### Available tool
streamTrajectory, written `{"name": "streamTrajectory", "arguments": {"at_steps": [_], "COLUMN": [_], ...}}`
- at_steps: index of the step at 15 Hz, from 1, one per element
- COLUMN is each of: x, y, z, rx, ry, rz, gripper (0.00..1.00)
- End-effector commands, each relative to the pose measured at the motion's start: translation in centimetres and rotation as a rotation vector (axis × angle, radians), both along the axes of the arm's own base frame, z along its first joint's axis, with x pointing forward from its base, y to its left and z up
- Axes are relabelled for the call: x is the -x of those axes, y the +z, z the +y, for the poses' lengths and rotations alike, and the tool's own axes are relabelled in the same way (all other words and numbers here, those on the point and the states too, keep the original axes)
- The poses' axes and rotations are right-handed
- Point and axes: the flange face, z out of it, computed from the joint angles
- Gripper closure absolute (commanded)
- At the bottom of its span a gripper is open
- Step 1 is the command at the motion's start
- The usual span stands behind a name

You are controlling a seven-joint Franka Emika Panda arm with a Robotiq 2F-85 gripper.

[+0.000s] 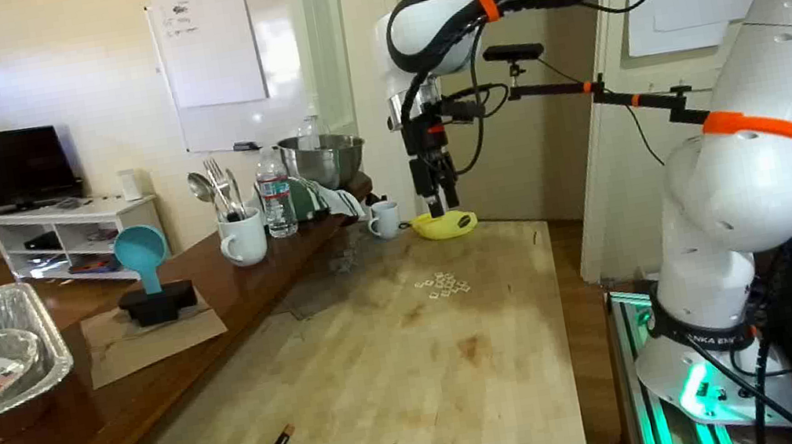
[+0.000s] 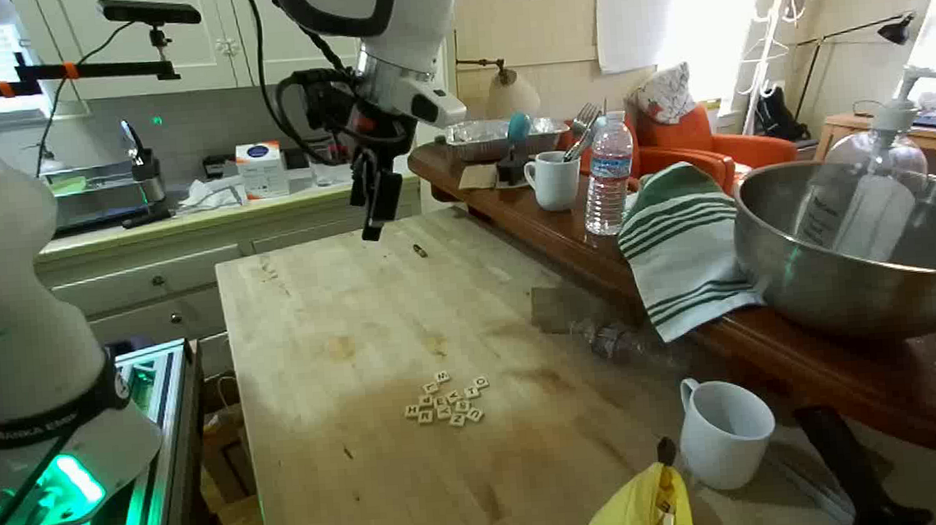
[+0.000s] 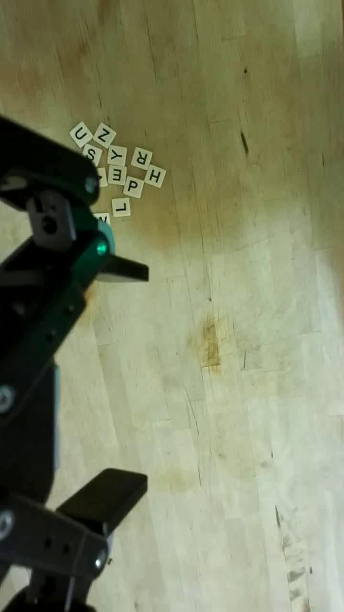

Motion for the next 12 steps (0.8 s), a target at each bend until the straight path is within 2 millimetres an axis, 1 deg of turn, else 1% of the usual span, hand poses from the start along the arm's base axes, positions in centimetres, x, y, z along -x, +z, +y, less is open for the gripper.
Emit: {"name": "streamTrajectory", "arguments": {"at_steps": [1, 7, 9, 12], "x": [0.0, 0.0, -0.1, 0.0], "y": [0.0, 0.0, -1.7, -3.4], "z": [0.0, 0.0, -0.8, -2.0], "rx": [0.000, 0.000, 0.023, 0.004], "ry": [0.000, 0.000, -0.017, -0.013], "rz": [0.001, 0.001, -0.032, -0.098], "gripper": [0.00, 0.00, 0.00, 0.00]}}
